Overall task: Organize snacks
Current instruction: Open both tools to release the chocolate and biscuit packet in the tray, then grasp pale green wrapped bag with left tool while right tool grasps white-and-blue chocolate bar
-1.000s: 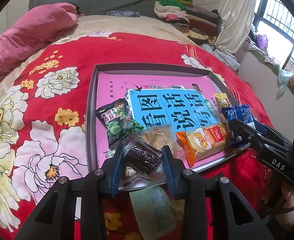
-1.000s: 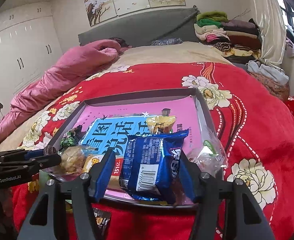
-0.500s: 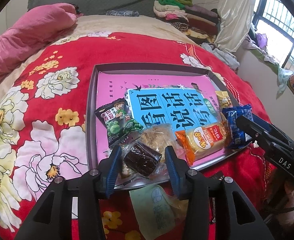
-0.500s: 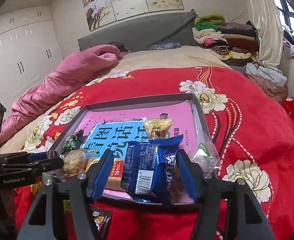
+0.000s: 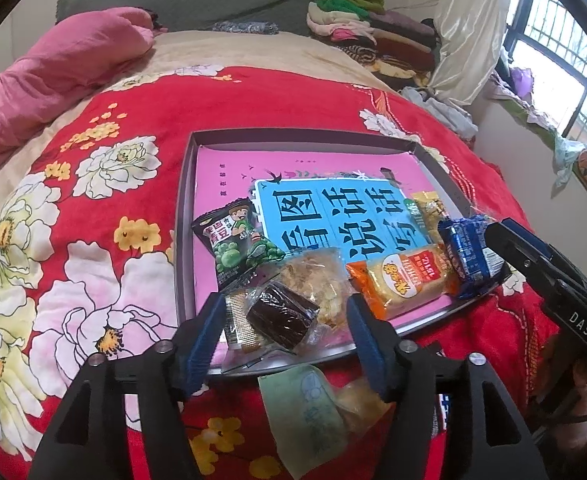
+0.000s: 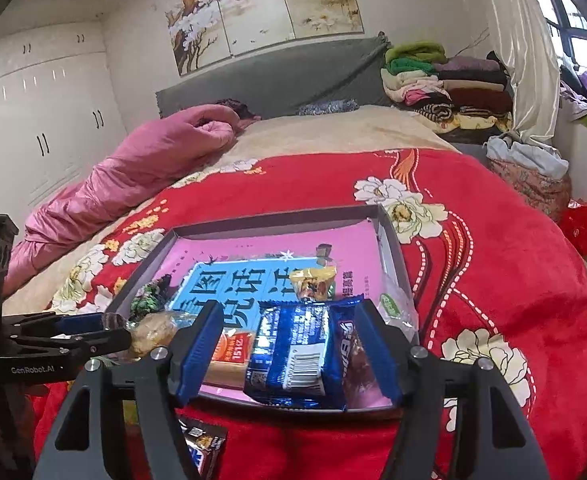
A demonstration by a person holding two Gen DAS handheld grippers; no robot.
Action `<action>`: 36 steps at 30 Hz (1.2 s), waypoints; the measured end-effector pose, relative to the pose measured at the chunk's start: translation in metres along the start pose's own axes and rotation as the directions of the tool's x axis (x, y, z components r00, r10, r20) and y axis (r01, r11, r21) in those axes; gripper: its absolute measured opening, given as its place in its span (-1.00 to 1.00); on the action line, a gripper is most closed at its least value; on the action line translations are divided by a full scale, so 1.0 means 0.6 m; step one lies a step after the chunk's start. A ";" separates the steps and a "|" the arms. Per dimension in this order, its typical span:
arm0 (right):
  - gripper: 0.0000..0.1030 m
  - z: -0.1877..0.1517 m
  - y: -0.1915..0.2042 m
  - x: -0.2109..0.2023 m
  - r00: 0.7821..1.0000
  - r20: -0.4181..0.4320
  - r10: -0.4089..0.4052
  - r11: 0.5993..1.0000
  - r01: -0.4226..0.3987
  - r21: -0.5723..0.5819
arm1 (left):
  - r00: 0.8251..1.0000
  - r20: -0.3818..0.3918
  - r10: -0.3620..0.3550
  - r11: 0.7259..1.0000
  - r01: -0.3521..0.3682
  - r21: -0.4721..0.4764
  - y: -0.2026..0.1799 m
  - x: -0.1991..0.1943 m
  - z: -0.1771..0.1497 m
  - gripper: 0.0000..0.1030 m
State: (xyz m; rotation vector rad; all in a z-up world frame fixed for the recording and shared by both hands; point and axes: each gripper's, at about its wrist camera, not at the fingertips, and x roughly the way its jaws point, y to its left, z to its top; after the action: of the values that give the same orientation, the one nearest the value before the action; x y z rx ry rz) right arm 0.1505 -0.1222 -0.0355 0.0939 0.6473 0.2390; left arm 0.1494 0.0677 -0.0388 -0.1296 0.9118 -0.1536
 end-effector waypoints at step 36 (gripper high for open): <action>-0.24 -0.149 0.110 0.022 0.914 -0.399 0.073 0.986 -0.125 -0.107 | 0.981 -0.174 -0.086 0.996 0.087 -0.001 -0.028 -0.006 -0.093 0.38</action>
State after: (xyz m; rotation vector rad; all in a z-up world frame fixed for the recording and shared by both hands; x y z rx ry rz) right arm 0.0937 -0.0538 -0.1037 -0.0505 1.0288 0.4043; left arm 0.1015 0.0495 -0.0668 -0.1517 1.0801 -0.2514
